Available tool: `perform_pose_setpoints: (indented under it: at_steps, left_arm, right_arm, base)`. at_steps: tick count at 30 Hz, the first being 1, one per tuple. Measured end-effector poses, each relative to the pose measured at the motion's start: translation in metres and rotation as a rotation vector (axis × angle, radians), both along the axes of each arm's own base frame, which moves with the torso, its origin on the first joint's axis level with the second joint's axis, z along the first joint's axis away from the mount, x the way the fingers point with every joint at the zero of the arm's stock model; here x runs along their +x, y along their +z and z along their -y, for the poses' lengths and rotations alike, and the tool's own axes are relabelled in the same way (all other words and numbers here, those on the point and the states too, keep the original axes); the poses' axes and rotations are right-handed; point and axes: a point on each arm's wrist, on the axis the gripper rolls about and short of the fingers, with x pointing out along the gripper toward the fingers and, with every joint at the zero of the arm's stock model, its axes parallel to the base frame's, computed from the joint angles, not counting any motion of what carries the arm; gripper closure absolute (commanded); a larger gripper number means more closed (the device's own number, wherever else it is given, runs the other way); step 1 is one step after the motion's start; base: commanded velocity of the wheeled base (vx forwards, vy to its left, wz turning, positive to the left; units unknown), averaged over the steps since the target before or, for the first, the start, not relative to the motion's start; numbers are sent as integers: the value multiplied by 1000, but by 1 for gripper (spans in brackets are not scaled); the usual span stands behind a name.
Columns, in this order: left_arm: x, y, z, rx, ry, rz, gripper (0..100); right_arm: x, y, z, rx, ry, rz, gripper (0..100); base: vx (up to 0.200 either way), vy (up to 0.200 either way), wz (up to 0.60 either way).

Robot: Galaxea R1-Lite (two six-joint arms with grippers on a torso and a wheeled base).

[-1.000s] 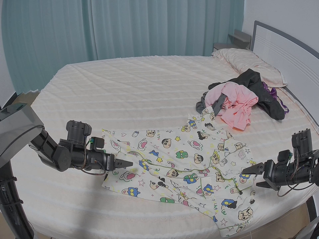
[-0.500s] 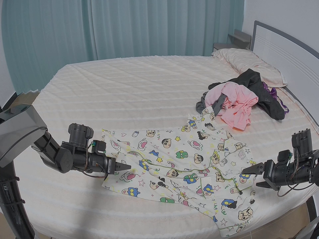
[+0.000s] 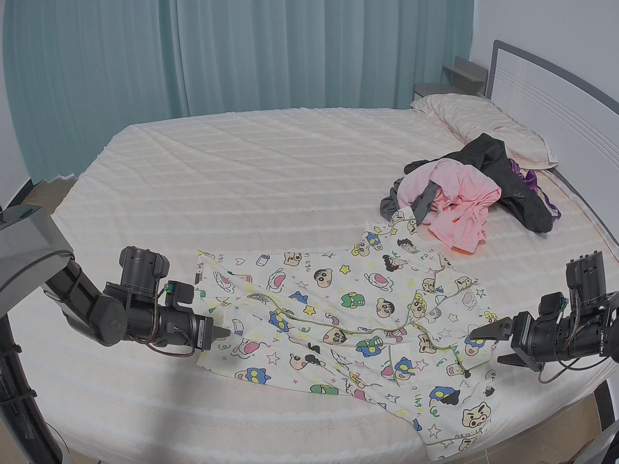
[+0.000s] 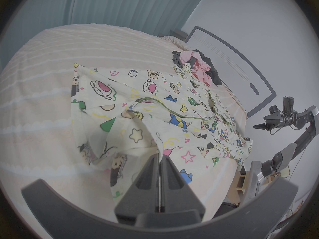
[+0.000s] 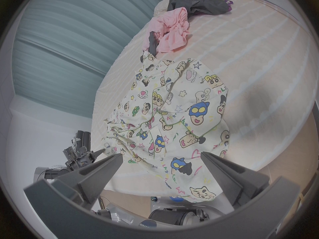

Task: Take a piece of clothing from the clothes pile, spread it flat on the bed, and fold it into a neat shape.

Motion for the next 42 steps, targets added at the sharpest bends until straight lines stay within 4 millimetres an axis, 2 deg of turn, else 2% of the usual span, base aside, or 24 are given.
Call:
perform_pose_setpoints:
  at_steps: [7, 18, 24, 28, 36, 42]
  left_arm:
    - [-32, 14, -7, 7, 15, -5, 100]
    - [-106, 29, -23, 18, 24, -94, 100]
    - [-144, 33, -31, 32, 24, -197, 100]
    - [-159, 35, -33, 36, 24, -231, 100]
    - [-174, 37, -36, 47, 24, -281, 100]
    - [-186, 34, -38, 69, 18, -373, 100]
  right_arm:
    - [-3, -4, 3, -61, -54, -5, 0]
    - [-5, -18, 6, -114, -87, -69, 0]
    - [7, -28, 15, -121, -140, -116, 0]
    - [17, -37, 21, -128, -170, -156, 0]
    - [41, -60, 25, -129, -191, -165, 0]
    - [59, -73, 35, -125, -232, -162, 0]
  base:
    - [0, 0, 0]
    - [0, 0, 0]
    - [0, 0, 0]
    - [0, 0, 0]
    - [0, 0, 0]
    - [0, 0, 0]
